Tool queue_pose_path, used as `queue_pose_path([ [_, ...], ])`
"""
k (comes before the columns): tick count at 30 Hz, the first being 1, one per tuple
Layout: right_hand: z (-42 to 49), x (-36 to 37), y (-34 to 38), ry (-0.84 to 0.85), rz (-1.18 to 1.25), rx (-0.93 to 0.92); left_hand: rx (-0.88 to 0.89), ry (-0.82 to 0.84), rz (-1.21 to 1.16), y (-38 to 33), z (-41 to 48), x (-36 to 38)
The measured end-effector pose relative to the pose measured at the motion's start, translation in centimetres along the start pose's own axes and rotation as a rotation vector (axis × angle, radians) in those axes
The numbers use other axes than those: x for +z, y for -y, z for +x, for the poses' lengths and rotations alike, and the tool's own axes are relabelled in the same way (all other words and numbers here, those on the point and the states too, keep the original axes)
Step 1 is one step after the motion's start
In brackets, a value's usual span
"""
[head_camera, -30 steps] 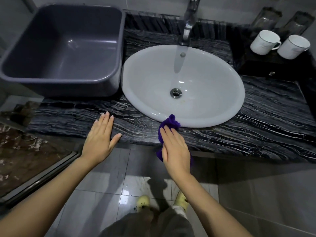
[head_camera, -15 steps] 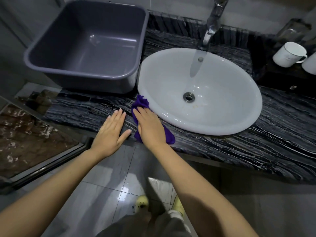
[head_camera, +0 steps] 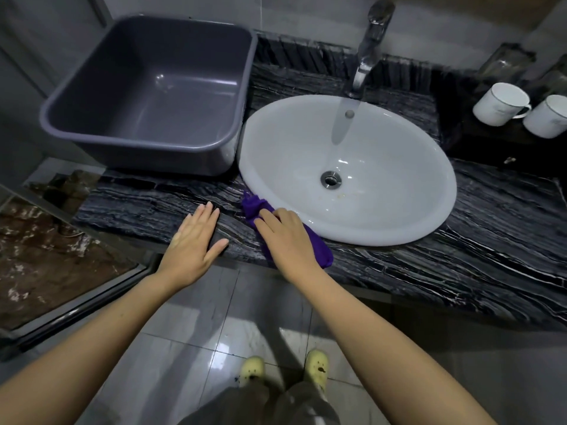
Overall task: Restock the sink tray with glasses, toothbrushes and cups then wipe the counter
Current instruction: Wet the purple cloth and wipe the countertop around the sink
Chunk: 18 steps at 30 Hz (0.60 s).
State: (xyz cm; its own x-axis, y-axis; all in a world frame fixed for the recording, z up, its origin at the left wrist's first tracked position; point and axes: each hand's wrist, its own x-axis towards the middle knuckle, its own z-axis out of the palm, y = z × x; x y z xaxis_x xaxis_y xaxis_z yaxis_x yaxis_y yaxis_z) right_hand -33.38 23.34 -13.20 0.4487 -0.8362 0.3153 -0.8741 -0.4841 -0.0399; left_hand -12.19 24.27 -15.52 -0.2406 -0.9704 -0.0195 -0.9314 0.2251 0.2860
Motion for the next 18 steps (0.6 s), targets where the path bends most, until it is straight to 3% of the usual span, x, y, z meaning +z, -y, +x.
queue_pose_path([
  [3,-2.1,-0.6,-1.5,-0.042,0.059,-0.01,0.0,-0.007,0.016,0.1,0.0,0.0],
  [7,-4.2,-2.7,-4.9,-0.22,0.238,0.124,-0.003,-0.014,0.053,0.0,-0.2,0.0],
  [12,-4.2,-2.5,-7.4,-0.067,0.252,0.27,0.001,-0.022,0.056,-0.1,-0.2,0.0],
  [18,-2.8,-0.6,-3.6,-0.051,0.192,0.354,-0.03,-0.036,-0.086,-0.4,0.1,-0.1],
])
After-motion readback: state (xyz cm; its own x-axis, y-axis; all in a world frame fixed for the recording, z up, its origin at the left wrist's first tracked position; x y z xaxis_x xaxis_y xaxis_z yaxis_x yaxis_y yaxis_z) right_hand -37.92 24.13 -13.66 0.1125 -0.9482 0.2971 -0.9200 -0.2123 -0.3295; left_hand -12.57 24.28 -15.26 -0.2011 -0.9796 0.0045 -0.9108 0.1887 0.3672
